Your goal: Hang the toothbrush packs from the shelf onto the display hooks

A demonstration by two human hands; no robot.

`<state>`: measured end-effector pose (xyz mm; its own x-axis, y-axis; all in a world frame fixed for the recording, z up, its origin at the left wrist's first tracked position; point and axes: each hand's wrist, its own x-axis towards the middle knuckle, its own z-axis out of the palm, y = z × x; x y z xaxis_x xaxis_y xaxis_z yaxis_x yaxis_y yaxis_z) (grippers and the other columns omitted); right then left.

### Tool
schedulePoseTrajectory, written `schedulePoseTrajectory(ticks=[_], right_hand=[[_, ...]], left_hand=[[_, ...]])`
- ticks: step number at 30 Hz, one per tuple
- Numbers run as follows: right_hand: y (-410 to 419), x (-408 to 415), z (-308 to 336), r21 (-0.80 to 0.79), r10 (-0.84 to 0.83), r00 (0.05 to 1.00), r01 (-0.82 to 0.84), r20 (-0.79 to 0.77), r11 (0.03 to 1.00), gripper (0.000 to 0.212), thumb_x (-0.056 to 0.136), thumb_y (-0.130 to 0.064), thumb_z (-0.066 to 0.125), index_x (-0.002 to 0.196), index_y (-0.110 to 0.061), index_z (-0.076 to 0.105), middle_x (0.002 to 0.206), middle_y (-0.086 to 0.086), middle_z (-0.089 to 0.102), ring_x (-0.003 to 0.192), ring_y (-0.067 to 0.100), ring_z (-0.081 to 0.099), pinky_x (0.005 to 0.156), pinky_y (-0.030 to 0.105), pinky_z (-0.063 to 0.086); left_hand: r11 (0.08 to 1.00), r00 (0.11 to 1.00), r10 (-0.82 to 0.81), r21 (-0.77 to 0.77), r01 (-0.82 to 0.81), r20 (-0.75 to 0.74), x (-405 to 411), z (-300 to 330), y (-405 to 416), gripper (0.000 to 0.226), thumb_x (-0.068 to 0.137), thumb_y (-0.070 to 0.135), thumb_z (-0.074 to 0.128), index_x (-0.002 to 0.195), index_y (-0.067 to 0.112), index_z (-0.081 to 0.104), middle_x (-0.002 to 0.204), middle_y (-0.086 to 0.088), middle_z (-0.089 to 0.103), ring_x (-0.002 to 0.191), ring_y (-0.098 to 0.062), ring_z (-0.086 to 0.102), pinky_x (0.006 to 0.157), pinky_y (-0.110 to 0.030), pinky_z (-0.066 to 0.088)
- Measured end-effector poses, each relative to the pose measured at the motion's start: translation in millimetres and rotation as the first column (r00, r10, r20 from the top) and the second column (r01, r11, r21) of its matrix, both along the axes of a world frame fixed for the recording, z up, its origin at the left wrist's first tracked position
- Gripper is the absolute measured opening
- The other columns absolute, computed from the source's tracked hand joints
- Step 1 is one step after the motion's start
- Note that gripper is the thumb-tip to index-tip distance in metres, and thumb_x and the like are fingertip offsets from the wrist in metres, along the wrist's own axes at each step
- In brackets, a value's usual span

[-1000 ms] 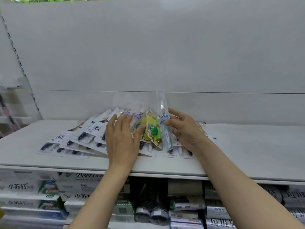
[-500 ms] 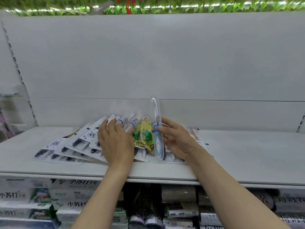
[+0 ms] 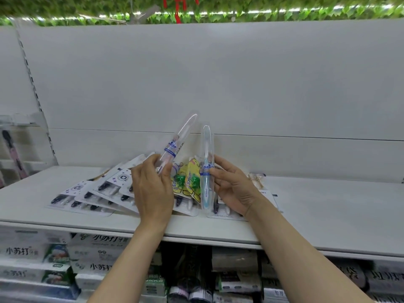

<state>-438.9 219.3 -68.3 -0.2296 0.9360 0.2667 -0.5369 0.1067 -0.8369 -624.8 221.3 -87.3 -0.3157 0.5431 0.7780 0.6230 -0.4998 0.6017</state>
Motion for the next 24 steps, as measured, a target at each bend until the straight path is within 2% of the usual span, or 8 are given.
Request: schedulePoseTrajectory(ticks=[4,7,11,13,15,18,20,24], right_hand=[[0.8,-0.6,1.7,0.006,0.031,0.999,-0.031,-0.016,0.999,0.055,0.083,0.001,0.066,0.137,-0.006,0.058,0.127,0.021,0.066,0.105,0.026,0.068,0.094,0.034,0.057],[3.5,1.6,1.2,0.024,0.065,0.997,-0.065,-0.033,0.998,0.057,0.083,0.000,0.069,0.138,-0.007,0.057,0.127,0.018,0.067,0.108,0.027,0.066,0.102,0.040,0.052],[-0.8,-0.4,4.2,0.040,0.060,0.998,-0.060,-0.014,0.997,0.059,0.081,-0.003,0.067,0.139,-0.007,0.057,0.118,0.012,0.070,0.101,0.022,0.067,0.098,0.039,0.052],[-8.5,-3.5,7.6,0.065,0.049,0.999,-0.050,0.019,0.997,0.058,0.082,-0.003,0.065,0.139,-0.007,0.056,0.114,0.011,0.069,0.097,0.020,0.067,0.087,0.038,0.056],[-18.4,-7.6,10.1,0.091,0.035,0.999,-0.036,0.017,0.995,0.054,0.083,-0.001,0.063,0.137,-0.007,0.058,0.111,0.010,0.068,0.093,0.021,0.067,0.078,0.037,0.058],[-38.7,-25.4,7.6,0.109,0.062,0.998,-0.059,-0.031,0.992,0.049,0.084,0.001,0.063,0.132,-0.009,0.059,0.113,0.011,0.068,0.097,0.026,0.066,0.082,0.041,0.059],[-55.1,-50.4,4.3,0.123,0.103,0.994,-0.100,-0.021,0.987,0.049,0.082,-0.001,0.065,0.130,-0.007,0.061,0.121,0.015,0.065,0.101,0.029,0.065,0.087,0.041,0.057],[-87.1,-123.2,-1.1,0.103,0.042,0.995,-0.052,0.093,0.993,0.037,0.077,-0.003,0.065,0.114,-0.009,0.069,0.097,0.007,0.067,0.082,0.020,0.063,0.077,0.034,0.056]], left_hand=[[0.999,1.000,0.023,0.030,-0.022,-0.019,-1.9,0.0,-0.7,0.054,0.103,0.042,0.035,0.141,0.006,0.045,0.111,-0.004,0.056,0.101,-0.013,0.040,0.086,-0.023,0.030],[1.000,1.000,0.028,0.010,-0.028,0.004,-3.2,-0.9,-14.3,0.051,0.103,0.040,0.036,0.141,0.007,0.045,0.111,0.004,0.050,0.102,-0.006,0.035,0.090,-0.020,0.026],[0.983,0.960,-0.107,-0.117,0.141,0.261,-5.4,-6.7,-47.4,0.033,0.104,0.036,0.044,0.132,0.021,0.048,0.124,0.009,0.053,0.116,-0.006,0.047,0.097,-0.025,0.038],[0.958,0.888,-0.145,-0.162,0.236,0.435,-9.8,-8.6,-64.3,0.025,0.102,0.037,0.049,0.124,0.025,0.049,0.122,0.012,0.057,0.114,-0.002,0.053,0.090,-0.015,0.040],[0.943,0.829,-0.152,-0.172,0.285,0.538,-19.5,-11.8,-80.6,0.021,0.100,0.036,0.053,0.119,0.026,0.050,0.118,0.012,0.060,0.108,-0.001,0.056,0.084,-0.013,0.041],[0.920,0.758,-0.151,-0.189,0.342,0.634,-40.9,-18.3,-102.8,0.022,0.099,0.035,0.055,0.119,0.027,0.050,0.118,0.005,0.065,0.107,-0.008,0.060,0.087,-0.023,0.045],[0.910,0.713,-0.161,-0.177,0.374,0.682,-57.3,-19.7,-117.1,0.024,0.099,0.034,0.055,0.121,0.024,0.050,0.120,0.003,0.065,0.108,-0.010,0.061,0.084,-0.023,0.045],[0.897,0.674,-0.180,-0.162,0.411,0.717,-101.6,-20.1,-143.4,0.026,0.099,0.033,0.057,0.121,0.023,0.048,0.125,-0.002,0.064,0.109,-0.016,0.060,0.091,-0.028,0.045]])
